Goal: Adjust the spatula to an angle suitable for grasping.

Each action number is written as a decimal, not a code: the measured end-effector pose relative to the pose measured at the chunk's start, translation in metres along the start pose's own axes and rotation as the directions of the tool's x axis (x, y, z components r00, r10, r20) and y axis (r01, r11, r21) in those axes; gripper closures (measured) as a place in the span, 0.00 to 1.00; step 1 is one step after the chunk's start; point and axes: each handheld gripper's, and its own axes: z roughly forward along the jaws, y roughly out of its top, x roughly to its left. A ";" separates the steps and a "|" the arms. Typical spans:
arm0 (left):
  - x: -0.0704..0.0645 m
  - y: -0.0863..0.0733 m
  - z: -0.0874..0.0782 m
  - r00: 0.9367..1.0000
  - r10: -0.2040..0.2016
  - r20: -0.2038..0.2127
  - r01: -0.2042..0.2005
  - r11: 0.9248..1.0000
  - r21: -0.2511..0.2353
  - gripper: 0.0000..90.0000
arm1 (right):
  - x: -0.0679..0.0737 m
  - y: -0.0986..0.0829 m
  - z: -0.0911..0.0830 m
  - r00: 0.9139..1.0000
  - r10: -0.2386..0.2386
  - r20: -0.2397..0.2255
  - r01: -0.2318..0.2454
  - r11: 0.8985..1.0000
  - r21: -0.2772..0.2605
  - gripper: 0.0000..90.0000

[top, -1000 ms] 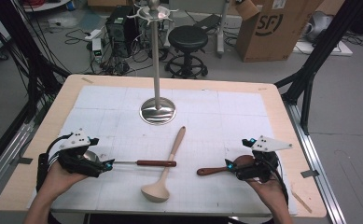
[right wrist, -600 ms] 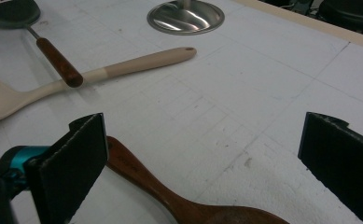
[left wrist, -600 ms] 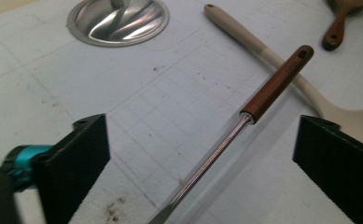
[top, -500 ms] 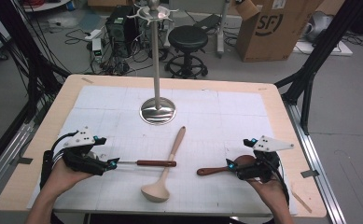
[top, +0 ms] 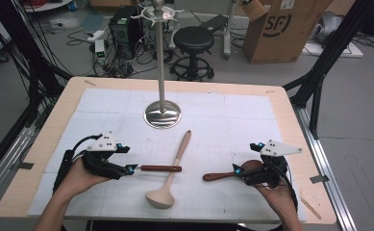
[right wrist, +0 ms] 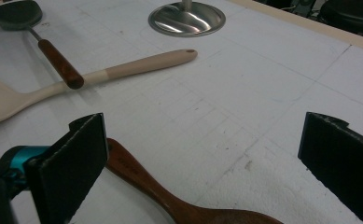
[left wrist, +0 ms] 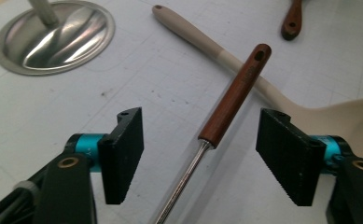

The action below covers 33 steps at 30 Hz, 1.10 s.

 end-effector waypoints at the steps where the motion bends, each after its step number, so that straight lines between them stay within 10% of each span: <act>1: 0.000 0.001 0.002 1.000 0.011 0.013 -0.011 1.000 0.006 0.40 | 0.000 0.000 0.000 1.000 -0.004 0.000 0.004 1.000 -0.002 0.00; 21: -0.009 0.004 0.034 0.988 0.083 0.133 -0.101 0.986 0.136 0.98 | 0.001 0.000 0.003 1.000 -0.005 -0.010 0.005 1.000 0.005 0.00; 33: -0.015 0.004 0.051 0.977 0.103 0.188 -0.137 0.975 0.177 1.00 | 0.002 0.000 0.006 1.000 -0.008 -0.012 0.008 1.000 0.011 0.00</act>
